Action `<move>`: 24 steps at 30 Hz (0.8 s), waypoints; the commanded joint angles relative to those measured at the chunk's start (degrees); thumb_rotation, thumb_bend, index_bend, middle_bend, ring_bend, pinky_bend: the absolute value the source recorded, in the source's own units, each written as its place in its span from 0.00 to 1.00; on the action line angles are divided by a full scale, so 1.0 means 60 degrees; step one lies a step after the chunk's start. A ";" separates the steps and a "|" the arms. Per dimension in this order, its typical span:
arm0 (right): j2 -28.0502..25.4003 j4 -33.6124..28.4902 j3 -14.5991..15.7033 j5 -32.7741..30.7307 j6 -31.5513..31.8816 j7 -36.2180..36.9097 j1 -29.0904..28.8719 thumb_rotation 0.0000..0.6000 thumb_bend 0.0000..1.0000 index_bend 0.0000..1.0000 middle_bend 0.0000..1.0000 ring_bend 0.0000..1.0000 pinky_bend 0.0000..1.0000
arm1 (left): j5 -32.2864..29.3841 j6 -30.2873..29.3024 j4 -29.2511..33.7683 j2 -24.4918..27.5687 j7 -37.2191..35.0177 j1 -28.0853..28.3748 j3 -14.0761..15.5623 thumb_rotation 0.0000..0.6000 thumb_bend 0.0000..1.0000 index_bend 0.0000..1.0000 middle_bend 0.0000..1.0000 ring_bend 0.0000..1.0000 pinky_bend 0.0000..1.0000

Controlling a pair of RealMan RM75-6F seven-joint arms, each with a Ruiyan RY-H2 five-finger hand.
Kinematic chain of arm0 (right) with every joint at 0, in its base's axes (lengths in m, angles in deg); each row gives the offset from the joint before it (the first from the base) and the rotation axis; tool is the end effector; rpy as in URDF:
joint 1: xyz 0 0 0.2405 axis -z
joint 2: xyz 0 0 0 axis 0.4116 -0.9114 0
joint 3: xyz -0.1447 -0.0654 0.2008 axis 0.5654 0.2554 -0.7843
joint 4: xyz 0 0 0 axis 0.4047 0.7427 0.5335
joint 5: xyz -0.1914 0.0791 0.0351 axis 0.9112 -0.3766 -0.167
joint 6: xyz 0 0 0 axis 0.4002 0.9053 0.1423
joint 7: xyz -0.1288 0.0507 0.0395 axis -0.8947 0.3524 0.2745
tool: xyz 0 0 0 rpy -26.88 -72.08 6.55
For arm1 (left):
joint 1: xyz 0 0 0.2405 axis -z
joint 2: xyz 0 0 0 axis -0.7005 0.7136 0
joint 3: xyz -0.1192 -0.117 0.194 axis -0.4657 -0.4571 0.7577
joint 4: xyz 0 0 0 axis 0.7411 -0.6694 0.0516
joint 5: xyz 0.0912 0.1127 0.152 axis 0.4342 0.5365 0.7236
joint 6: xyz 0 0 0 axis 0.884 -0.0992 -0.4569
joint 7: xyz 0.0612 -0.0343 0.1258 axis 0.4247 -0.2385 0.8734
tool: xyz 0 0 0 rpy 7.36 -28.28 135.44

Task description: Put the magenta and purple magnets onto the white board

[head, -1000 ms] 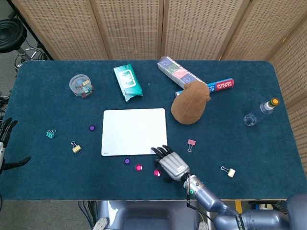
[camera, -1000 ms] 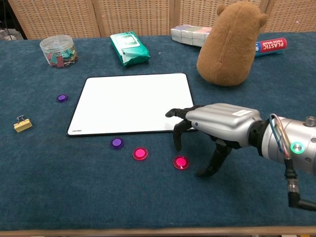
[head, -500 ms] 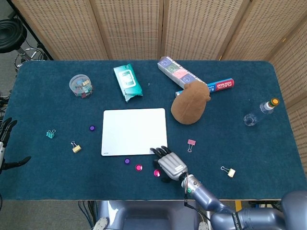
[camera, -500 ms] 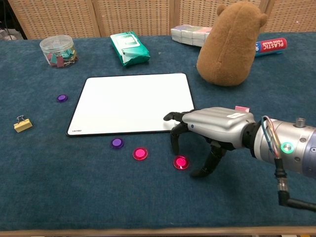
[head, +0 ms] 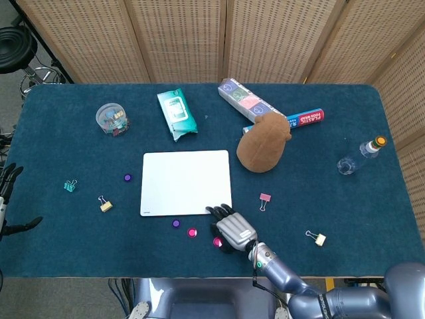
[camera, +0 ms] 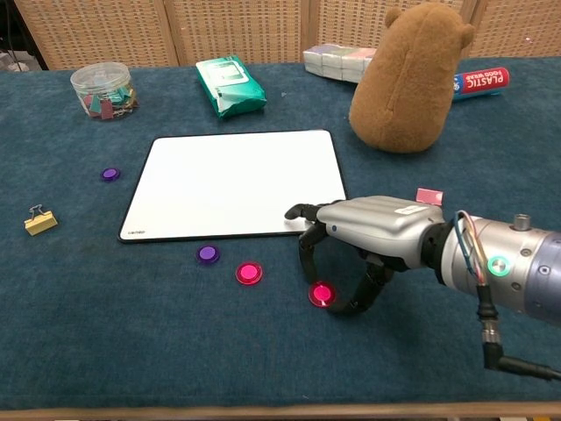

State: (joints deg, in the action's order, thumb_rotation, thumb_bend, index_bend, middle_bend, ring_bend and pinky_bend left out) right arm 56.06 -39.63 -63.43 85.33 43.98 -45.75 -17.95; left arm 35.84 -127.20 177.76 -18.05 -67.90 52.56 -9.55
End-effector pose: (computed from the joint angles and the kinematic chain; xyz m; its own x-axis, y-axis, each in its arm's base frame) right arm -0.1075 -0.2579 -0.0781 0.4662 -0.4844 0.7402 -0.8338 -0.5202 0.1847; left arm -0.3129 0.2067 0.1876 0.2604 0.0069 0.9655 0.9653 0.0168 -0.2605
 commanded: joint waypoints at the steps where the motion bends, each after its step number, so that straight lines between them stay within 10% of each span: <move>1: 0.0024 0.0022 0.0006 -0.0021 0.0037 0.0047 -0.0008 1.00 0.34 0.53 0.00 0.00 0.00 | -0.0007 -0.0001 -0.0007 0.0003 -0.0007 -0.0004 -0.0003 1.00 0.00 0.00 0.00 0.00 0.00; 24: 0.0217 0.0561 -0.1786 -0.1688 0.0485 0.1020 -0.0679 1.00 0.40 0.57 0.00 0.00 0.00 | -0.0060 0.0162 -0.0009 -0.0020 0.0058 0.0054 0.0014 1.00 0.00 0.00 0.00 0.00 0.00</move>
State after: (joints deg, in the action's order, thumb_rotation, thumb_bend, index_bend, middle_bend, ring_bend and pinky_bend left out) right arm 55.88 -38.05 -72.80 76.81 46.13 -39.09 -20.86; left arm 35.51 -126.26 177.73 -18.17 -67.55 52.87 -9.46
